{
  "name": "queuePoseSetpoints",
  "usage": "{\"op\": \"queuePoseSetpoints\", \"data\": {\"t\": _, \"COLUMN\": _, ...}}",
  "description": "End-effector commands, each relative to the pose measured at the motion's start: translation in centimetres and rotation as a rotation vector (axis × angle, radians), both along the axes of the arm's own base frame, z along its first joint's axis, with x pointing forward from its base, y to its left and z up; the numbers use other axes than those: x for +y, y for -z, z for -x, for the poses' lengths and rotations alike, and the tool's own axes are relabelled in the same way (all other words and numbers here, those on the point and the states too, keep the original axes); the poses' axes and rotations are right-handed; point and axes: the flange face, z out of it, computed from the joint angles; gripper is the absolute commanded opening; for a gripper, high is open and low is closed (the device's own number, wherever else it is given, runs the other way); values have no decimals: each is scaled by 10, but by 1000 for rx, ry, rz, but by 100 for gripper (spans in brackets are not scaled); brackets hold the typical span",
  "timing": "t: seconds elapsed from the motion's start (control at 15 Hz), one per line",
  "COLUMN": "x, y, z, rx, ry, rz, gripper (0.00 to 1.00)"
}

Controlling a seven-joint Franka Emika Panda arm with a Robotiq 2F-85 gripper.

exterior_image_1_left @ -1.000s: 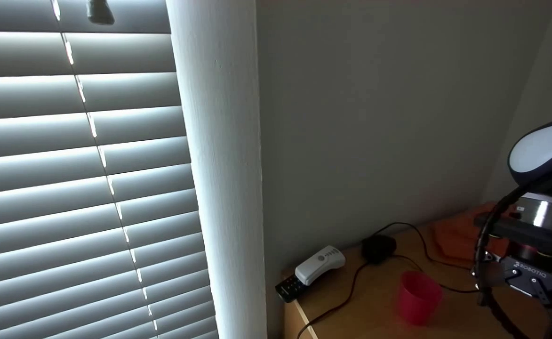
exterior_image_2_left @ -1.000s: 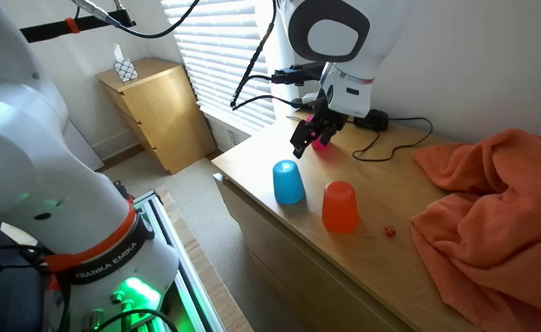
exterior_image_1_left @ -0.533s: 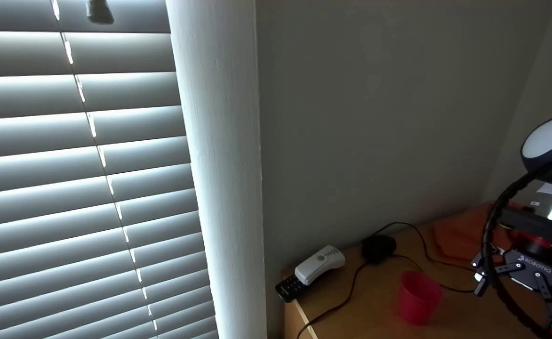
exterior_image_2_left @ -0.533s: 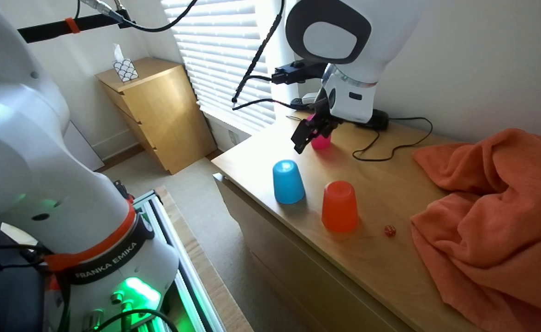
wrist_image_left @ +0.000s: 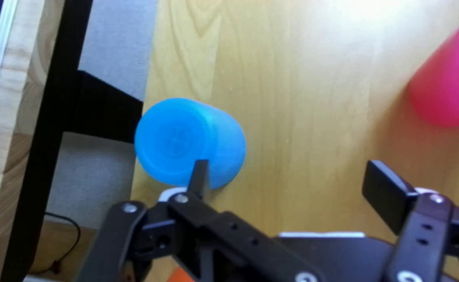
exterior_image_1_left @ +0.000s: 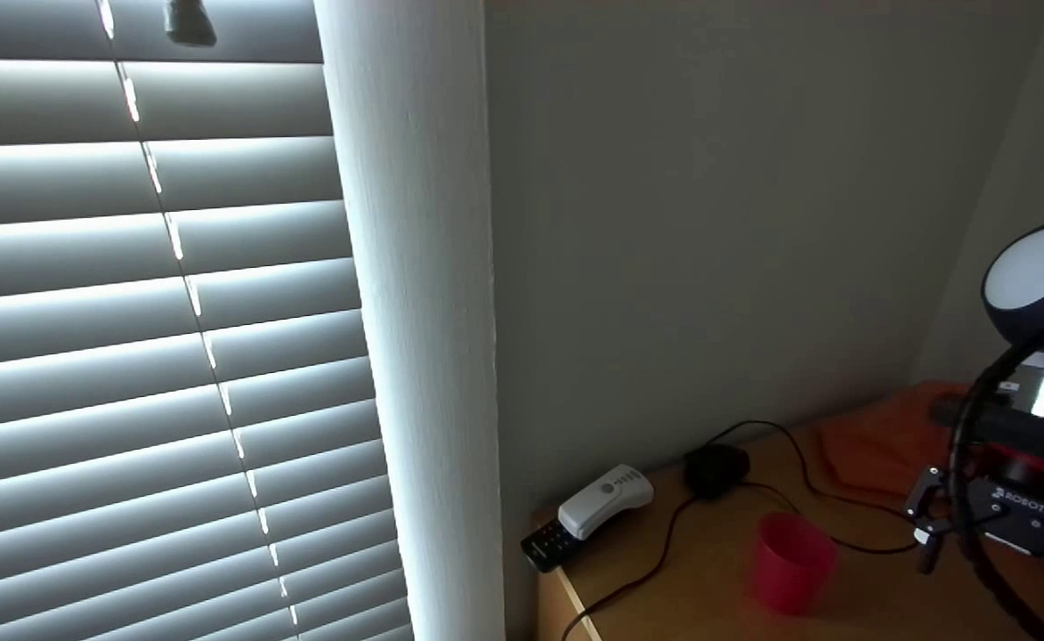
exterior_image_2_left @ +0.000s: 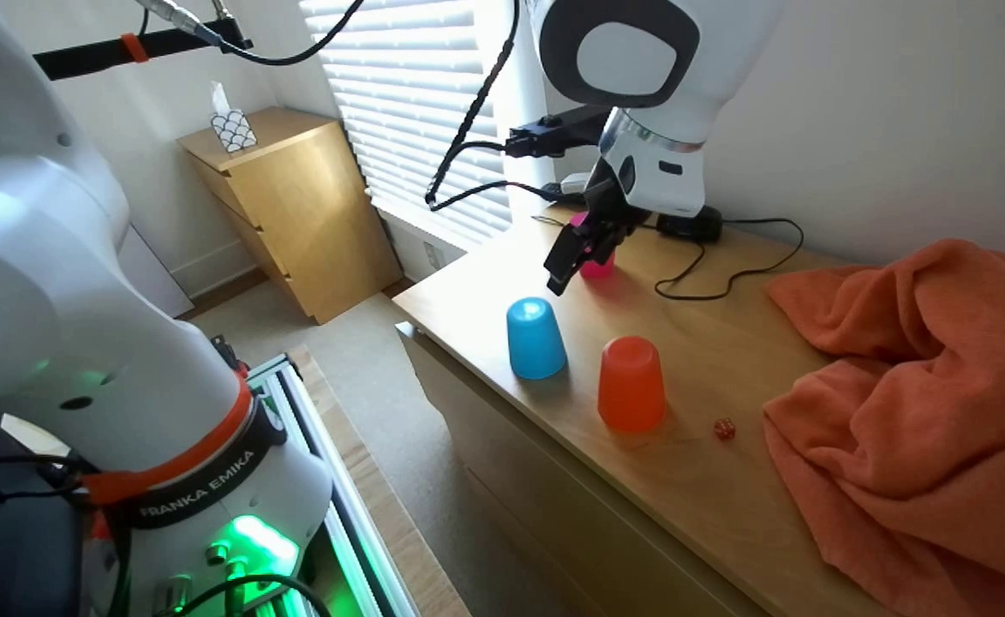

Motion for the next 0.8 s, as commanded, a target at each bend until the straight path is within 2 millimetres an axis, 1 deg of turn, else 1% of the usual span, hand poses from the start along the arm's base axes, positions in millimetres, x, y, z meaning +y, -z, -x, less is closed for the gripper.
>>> {"op": "queuePoseSetpoints", "data": {"t": 0.0, "x": -7, "y": -10, "z": 9, "rx": 77, "ry": -136, "rz": 33, "gripper": 100}}
{"op": "queuePoseSetpoints", "data": {"t": 0.27, "x": -13, "y": -5, "z": 14, "rx": 127, "ry": -215, "rz": 28, "gripper": 100}}
{"op": "queuePoseSetpoints", "data": {"t": 0.73, "x": -11, "y": 21, "z": 19, "rx": 110, "ry": -295, "rz": -54, "gripper": 100}}
